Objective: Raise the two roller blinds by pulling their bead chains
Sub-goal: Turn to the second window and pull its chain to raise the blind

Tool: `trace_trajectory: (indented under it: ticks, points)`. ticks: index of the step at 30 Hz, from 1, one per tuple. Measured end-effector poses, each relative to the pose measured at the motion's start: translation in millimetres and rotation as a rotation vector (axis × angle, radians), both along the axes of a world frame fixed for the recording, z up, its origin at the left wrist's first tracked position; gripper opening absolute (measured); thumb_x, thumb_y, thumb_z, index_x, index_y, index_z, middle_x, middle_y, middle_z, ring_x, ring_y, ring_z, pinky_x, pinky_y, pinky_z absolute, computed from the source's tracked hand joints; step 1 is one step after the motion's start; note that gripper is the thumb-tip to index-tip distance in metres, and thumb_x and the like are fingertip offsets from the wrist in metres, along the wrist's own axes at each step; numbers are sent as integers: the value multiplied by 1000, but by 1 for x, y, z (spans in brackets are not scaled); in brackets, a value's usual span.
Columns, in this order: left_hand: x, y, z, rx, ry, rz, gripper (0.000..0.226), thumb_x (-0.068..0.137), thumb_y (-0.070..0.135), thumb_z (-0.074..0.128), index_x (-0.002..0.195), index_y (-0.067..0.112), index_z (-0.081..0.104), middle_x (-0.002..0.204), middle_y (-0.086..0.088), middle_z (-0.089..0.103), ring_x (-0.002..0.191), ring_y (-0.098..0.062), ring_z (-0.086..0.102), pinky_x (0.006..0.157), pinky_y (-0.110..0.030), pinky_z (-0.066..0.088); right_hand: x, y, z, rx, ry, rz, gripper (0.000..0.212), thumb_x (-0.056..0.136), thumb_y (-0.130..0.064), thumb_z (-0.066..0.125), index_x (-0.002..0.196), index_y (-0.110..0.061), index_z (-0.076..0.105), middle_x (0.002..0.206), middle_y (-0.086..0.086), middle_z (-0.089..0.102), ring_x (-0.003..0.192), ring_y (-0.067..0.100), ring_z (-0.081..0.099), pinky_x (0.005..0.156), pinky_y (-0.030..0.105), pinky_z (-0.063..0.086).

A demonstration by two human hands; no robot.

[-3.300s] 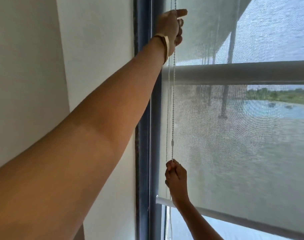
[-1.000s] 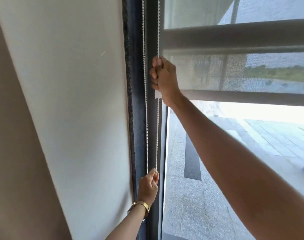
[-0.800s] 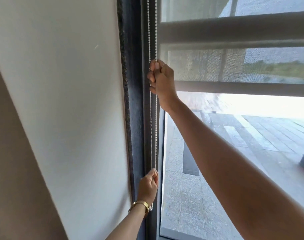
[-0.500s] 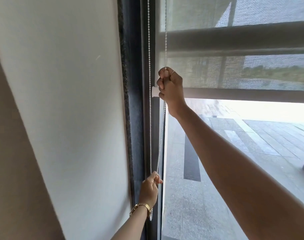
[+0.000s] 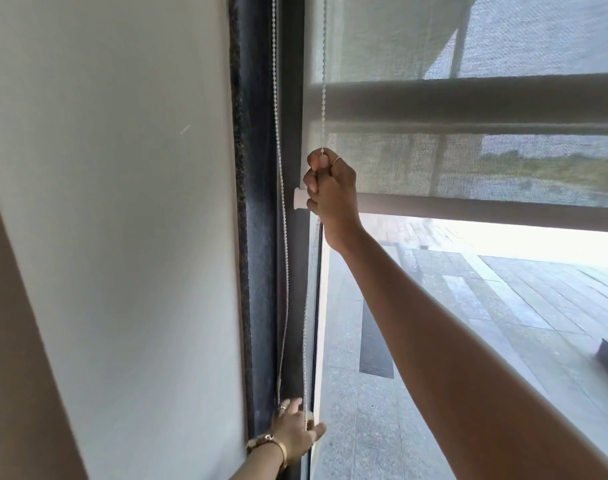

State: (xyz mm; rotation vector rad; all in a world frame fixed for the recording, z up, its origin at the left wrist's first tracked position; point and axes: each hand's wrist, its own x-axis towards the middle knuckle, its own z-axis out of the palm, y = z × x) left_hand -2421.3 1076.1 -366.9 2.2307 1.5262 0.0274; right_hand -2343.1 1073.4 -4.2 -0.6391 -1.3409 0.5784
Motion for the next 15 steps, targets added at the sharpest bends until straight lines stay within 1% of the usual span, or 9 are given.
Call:
trace_trajectory:
  ticks: [2, 3, 5, 6, 9, 11, 12, 13, 15]
  points:
    - [1, -9, 3, 13, -19, -7, 43, 88, 53, 43, 102, 18, 62, 150, -8, 31, 142, -29, 16, 115, -42, 12, 1, -2, 1, -7, 2, -15, 36, 96, -4, 27, 65, -17, 40, 55, 0, 32, 37, 1, 27, 34, 13, 19]
    - [1, -11, 8, 41, -77, 8, 36, 87, 54, 45, 96, 23, 61, 144, -5, 40, 138, -27, 24, 111, -39, 17, 2, -3, 2, -14, 3, -23, 36, 94, -2, 27, 64, -17, 40, 54, -1, 32, 38, 1, 26, 36, 14, 18]
    - [1, -13, 23, 117, -216, 47, 21, 86, 51, 51, 84, 30, 53, 126, -2, 56, 124, -23, 41, 94, -29, 27, 4, -4, 3, -20, -1, -43, 37, 87, 4, 24, 62, -18, 40, 53, -3, 34, 39, 1, 26, 38, 15, 16]
    - [1, -12, 31, 151, -297, 73, 19, 86, 49, 52, 82, 31, 51, 118, -3, 61, 116, -22, 48, 86, -27, 31, 6, -6, 3, -19, -7, -58, 37, 85, 5, 23, 62, -19, 41, 53, -3, 35, 39, 1, 26, 38, 15, 17]
    - [0, -4, 61, 192, -602, 130, 20, 82, 48, 58, 76, 29, 55, 95, -5, 68, 97, -22, 59, 80, -30, 42, 10, -8, 3, -35, -15, -90, 38, 82, 5, 21, 61, -20, 40, 53, -2, 35, 39, 2, 26, 37, 15, 18]
    - [0, -3, 88, 219, -763, 124, 29, 73, 56, 61, 74, 27, 59, 79, 6, 62, 80, -15, 57, 70, -29, 41, 13, -10, 5, -57, -11, -100, 37, 78, 6, 20, 61, -20, 40, 54, -1, 34, 40, 2, 25, 37, 15, 17]
    - [0, -3, 104, 240, -830, 97, 37, 69, 62, 61, 77, 26, 61, 78, 12, 59, 77, -11, 56, 69, -29, 41, 14, -11, 5, -67, -8, -99, 36, 76, 7, 20, 61, -19, 39, 55, 0, 33, 39, 2, 26, 37, 15, 17]
    - [0, -1, 120, 267, -888, 58, 46, 66, 69, 59, 81, 26, 62, 84, 15, 61, 82, -10, 58, 71, -30, 45, 16, -11, 5, -78, -7, -99, 34, 74, 7, 20, 61, -18, 39, 55, 1, 33, 39, 2, 26, 37, 14, 17]
    - [1, 4, 151, 340, -962, -19, 62, 61, 81, 52, 91, 27, 63, 101, 12, 65, 100, -12, 60, 83, -33, 49, 18, -14, 5, -89, -9, -100, 30, 69, 5, 21, 62, -18, 39, 56, 1, 32, 41, 3, 25, 38, 16, 16]
